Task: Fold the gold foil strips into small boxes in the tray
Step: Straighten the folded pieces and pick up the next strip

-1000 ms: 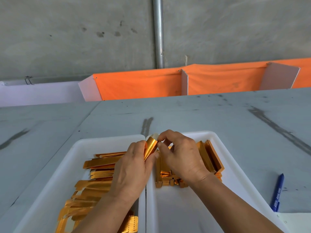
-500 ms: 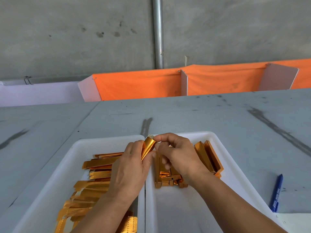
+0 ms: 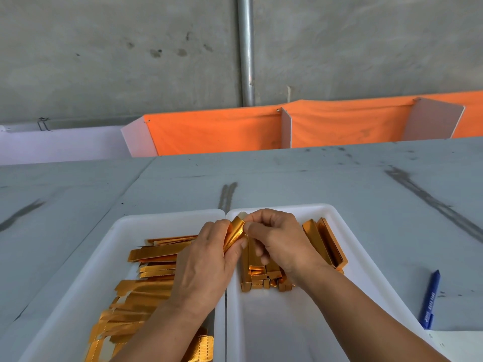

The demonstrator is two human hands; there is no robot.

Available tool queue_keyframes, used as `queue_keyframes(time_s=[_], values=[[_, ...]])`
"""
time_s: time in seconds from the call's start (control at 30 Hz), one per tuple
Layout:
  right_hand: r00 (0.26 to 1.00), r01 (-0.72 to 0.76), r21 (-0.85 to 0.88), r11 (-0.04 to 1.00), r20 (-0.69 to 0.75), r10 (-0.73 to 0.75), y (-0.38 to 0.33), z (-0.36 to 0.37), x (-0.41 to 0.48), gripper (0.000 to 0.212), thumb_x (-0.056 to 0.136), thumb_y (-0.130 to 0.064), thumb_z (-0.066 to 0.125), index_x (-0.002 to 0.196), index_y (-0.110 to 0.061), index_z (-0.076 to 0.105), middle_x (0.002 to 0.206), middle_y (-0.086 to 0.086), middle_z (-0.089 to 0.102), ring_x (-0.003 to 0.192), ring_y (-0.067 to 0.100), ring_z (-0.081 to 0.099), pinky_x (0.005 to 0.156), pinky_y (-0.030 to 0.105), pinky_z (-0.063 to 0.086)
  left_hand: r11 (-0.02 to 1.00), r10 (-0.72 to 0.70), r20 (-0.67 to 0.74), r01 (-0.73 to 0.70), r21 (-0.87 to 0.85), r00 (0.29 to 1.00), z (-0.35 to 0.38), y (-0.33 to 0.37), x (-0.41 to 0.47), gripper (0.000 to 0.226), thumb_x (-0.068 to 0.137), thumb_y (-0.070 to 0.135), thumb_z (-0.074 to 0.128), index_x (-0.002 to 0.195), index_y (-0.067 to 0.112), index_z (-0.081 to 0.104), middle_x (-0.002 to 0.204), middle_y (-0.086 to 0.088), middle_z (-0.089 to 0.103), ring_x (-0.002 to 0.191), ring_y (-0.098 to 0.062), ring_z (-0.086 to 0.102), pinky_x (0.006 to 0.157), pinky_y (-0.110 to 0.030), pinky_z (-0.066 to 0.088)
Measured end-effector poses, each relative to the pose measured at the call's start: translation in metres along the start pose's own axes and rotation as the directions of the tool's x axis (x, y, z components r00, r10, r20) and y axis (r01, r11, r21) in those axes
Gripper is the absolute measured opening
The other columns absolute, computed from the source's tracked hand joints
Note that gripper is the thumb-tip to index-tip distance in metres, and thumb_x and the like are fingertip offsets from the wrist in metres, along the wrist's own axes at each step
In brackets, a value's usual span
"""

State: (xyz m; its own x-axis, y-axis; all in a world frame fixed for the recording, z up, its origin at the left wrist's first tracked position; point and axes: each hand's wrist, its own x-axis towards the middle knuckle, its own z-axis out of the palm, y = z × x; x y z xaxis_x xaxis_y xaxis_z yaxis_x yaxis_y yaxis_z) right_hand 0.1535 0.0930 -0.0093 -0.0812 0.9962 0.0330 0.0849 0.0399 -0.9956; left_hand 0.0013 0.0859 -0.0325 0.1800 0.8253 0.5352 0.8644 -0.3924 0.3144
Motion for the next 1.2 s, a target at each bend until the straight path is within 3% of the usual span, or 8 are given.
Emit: queue_keyframes(time_s=[0.17, 0.3, 0.47, 0.73, 0.93, 1.2], values=[[0.995, 0.075, -0.077, 0.994, -0.063, -0.080, 0.0002, -0.0004, -0.0002, 0.019, 0.099, -0.023, 0.055, 0.089, -0.023, 0.072, 0.056, -0.002, 0.058, 0.049, 0.007, 0.054, 0.052, 0.023, 0.048, 0.999, -0.016, 0.003, 0.016, -0.045, 1.000, 0.0002, 0.0000, 0.0003, 0.042, 0.086, 0.060, 0.037, 0.110, 0.027, 0.050, 0.087, 0.014, 0.047, 0.069, -0.006, 0.050, 0.054, -0.011, 0.033], [0.984, 0.135, -0.085, 0.987, -0.107, -0.144, 0.0008, -0.0006, 0.0004, 0.018, 0.100, -0.017, 0.055, 0.102, -0.031, 0.064, 0.055, -0.005, 0.056, 0.050, 0.008, 0.054, 0.052, 0.024, 0.052, 0.999, -0.010, 0.022, 0.011, -0.044, 1.000, 0.0003, -0.0001, 0.0001, 0.050, 0.084, 0.063, 0.032, 0.115, 0.027, 0.049, 0.091, 0.014, 0.047, 0.073, -0.006, 0.051, 0.056, -0.009, 0.032], [0.982, 0.158, -0.129, 0.979, -0.083, -0.169, 0.0006, 0.0001, -0.0018, 0.023, 0.101, -0.022, 0.055, 0.109, -0.042, 0.064, 0.053, -0.013, 0.054, 0.048, 0.008, 0.050, 0.050, 0.022, 0.048, 0.999, 0.000, 0.031, 0.001, -0.043, 1.000, -0.0001, -0.0004, 0.0001, 0.050, 0.085, 0.062, 0.034, 0.117, 0.027, 0.049, 0.091, 0.014, 0.047, 0.073, -0.005, 0.050, 0.056, -0.009, 0.033], [0.976, 0.170, -0.180, 0.969, -0.104, -0.190, 0.0008, 0.0022, -0.0023, 0.023, 0.100, -0.024, 0.056, 0.097, -0.046, 0.064, 0.070, -0.008, 0.058, 0.054, 0.007, 0.052, 0.053, 0.021, 0.049, 1.000, 0.006, 0.029, -0.005, -0.031, 1.000, -0.0012, -0.0007, 0.0003, 0.047, 0.086, 0.061, 0.036, 0.114, 0.027, 0.050, 0.089, 0.014, 0.046, 0.070, -0.006, 0.050, 0.054, -0.010, 0.033], [0.965, 0.186, -0.199, 0.962, -0.147, -0.217, -0.0001, 0.0024, -0.0011, 0.029, 0.097, -0.020, 0.061, 0.090, -0.048, 0.066, 0.093, -0.012, 0.061, 0.077, 0.006, 0.057, 0.067, 0.020, 0.047, 1.000, 0.020, 0.041, -0.019, -0.018, 0.999, -0.0019, -0.0002, 0.0003, 0.049, 0.086, 0.060, 0.036, 0.117, 0.025, 0.051, 0.090, 0.014, 0.045, 0.071, -0.006, 0.049, 0.055, -0.009, 0.030], [0.972, 0.148, -0.192, 0.970, -0.155, -0.179, -0.0027, -0.0024, 0.0010, 0.024, 0.096, -0.019, 0.063, 0.083, -0.039, 0.068, 0.074, -0.013, 0.063, 0.059, 0.004, 0.058, 0.061, 0.025, 0.054, 0.997, 0.055, 0.096, -0.060, 0.047, 0.994, -0.0011, 0.0003, 0.0012, 0.065, 0.080, 0.069, 0.017, 0.126, 0.031, 0.043, 0.097, 0.016, 0.042, 0.079, -0.007, 0.049, 0.057, -0.008, 0.031]])
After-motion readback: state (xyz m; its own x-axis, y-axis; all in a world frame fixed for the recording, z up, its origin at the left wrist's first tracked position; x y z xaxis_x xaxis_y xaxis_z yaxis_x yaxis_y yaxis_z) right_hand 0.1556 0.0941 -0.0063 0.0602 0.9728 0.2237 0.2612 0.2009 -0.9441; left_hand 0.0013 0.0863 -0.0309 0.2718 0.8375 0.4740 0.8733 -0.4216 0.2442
